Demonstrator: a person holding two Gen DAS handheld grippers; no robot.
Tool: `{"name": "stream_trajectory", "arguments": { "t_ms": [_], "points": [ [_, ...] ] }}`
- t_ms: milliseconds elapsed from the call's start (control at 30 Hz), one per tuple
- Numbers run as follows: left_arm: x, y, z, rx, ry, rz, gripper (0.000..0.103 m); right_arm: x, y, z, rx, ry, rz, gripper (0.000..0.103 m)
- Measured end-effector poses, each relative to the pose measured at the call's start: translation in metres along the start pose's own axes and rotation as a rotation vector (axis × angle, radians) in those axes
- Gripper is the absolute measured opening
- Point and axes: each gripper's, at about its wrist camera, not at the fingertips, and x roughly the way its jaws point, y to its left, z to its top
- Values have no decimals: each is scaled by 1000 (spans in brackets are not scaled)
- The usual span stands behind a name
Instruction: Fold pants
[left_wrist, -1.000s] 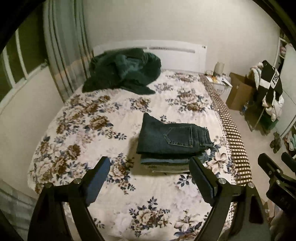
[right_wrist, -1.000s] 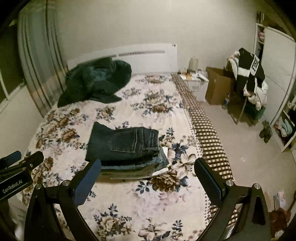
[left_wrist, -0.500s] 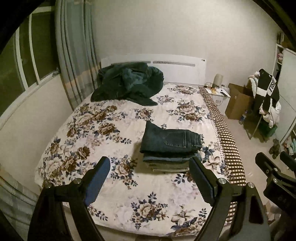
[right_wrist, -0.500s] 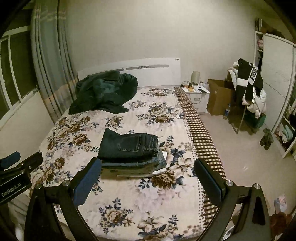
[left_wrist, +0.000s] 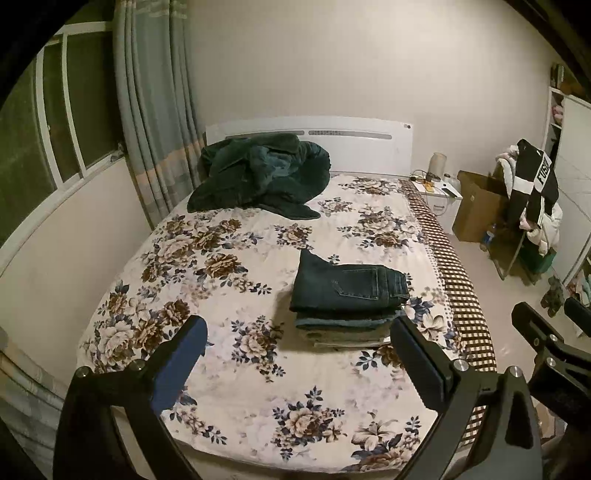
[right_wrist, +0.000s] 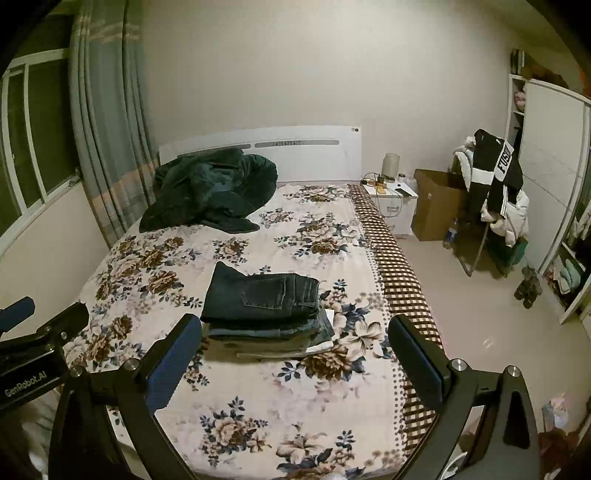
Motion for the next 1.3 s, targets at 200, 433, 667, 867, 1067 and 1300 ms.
{"name": "stream_trajectory", "arguments": {
  "t_ms": [200,433,667,867,1067,1300],
  "points": [
    [-6,-1,-3,11,-2,1,101,1,-1,1,-5,0,0,103],
    [-11,-1,-4,9,-4,-7,101,-8,6,0,0,2,5,103],
    [-14,0,-4,12,-11,2,101,-20,12,-3,2,-3,4,103],
    [-24,-1,-1,-5,-19,13,101,-30,23,-4,0,-6,7,103],
    [-25,0,0,-8,-19,12,101,-30,25,-2,-1,1,18,103],
    [-26,-1,0,-9,-14,13,101,-30,26,-3,3,2,17,103]
  ]
}}
